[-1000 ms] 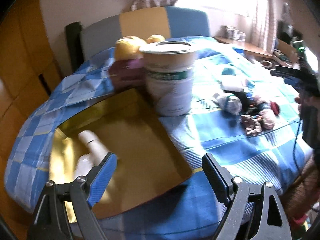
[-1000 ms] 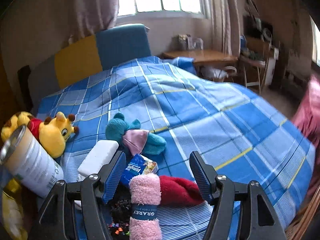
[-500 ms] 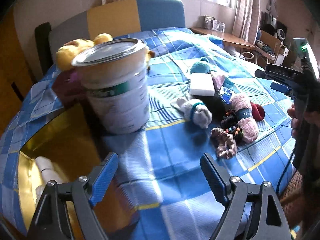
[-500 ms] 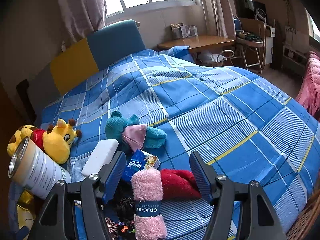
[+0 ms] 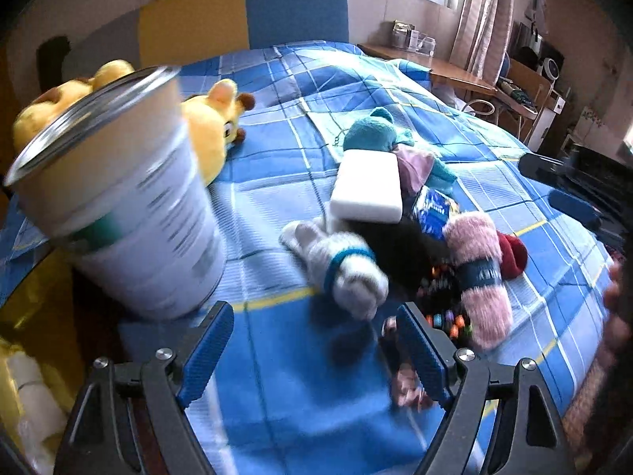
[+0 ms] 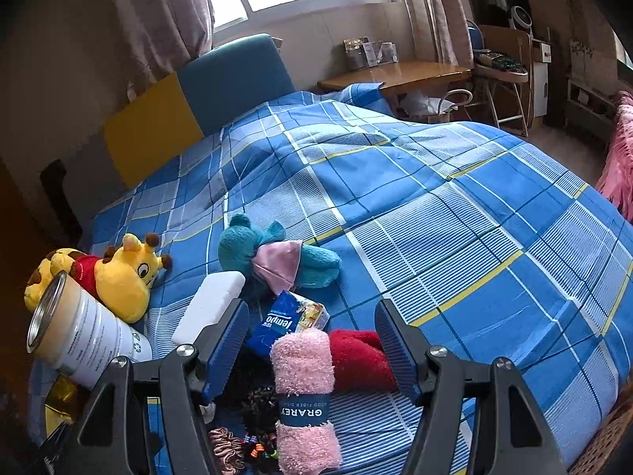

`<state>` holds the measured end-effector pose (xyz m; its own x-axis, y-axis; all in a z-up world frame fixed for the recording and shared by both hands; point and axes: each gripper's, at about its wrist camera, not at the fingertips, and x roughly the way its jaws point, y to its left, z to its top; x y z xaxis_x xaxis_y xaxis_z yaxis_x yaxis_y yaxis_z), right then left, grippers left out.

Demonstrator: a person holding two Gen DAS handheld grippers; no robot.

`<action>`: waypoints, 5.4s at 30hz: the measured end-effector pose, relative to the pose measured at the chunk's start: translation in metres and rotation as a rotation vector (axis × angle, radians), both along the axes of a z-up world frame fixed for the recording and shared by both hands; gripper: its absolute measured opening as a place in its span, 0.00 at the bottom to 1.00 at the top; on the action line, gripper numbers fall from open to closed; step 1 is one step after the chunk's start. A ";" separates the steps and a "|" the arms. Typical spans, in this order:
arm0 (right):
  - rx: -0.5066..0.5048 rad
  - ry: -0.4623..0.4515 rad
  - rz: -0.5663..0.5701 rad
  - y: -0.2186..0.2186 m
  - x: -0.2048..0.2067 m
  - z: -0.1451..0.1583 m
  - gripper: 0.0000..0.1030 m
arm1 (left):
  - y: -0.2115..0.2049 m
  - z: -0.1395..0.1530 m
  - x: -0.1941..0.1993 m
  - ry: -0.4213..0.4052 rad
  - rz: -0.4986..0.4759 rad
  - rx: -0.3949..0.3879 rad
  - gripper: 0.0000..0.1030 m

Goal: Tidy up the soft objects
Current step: 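Grasp the white knit gloves with the left gripper, then hold the white gloves with the left gripper while the right gripper grasps the white sponge, then place the white gloves in the gold tray with the left gripper while the right gripper lifts the sponge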

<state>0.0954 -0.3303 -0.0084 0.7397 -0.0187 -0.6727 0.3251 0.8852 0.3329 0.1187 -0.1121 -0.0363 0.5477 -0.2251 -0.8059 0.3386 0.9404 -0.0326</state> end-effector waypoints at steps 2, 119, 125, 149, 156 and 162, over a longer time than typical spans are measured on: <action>0.011 0.000 0.003 0.000 0.001 -0.001 0.65 | -0.012 -0.005 0.010 -0.014 -0.009 0.014 0.82; -0.091 0.254 0.222 0.065 0.072 -0.053 0.57 | 0.135 0.033 -0.096 -0.202 0.209 -0.062 0.34; -0.090 0.244 0.226 0.064 0.070 -0.051 0.57 | 0.187 0.044 -0.099 -0.213 0.354 -0.046 0.34; -0.159 0.258 0.239 0.071 0.070 -0.053 0.57 | 0.358 0.017 -0.087 -0.111 0.719 -0.041 0.34; -0.172 0.263 0.241 0.071 0.071 -0.054 0.57 | 0.360 -0.003 -0.058 -0.056 0.705 0.013 0.40; -0.177 0.266 0.241 0.072 0.072 -0.055 0.57 | 0.351 0.000 -0.066 -0.082 0.702 0.020 0.49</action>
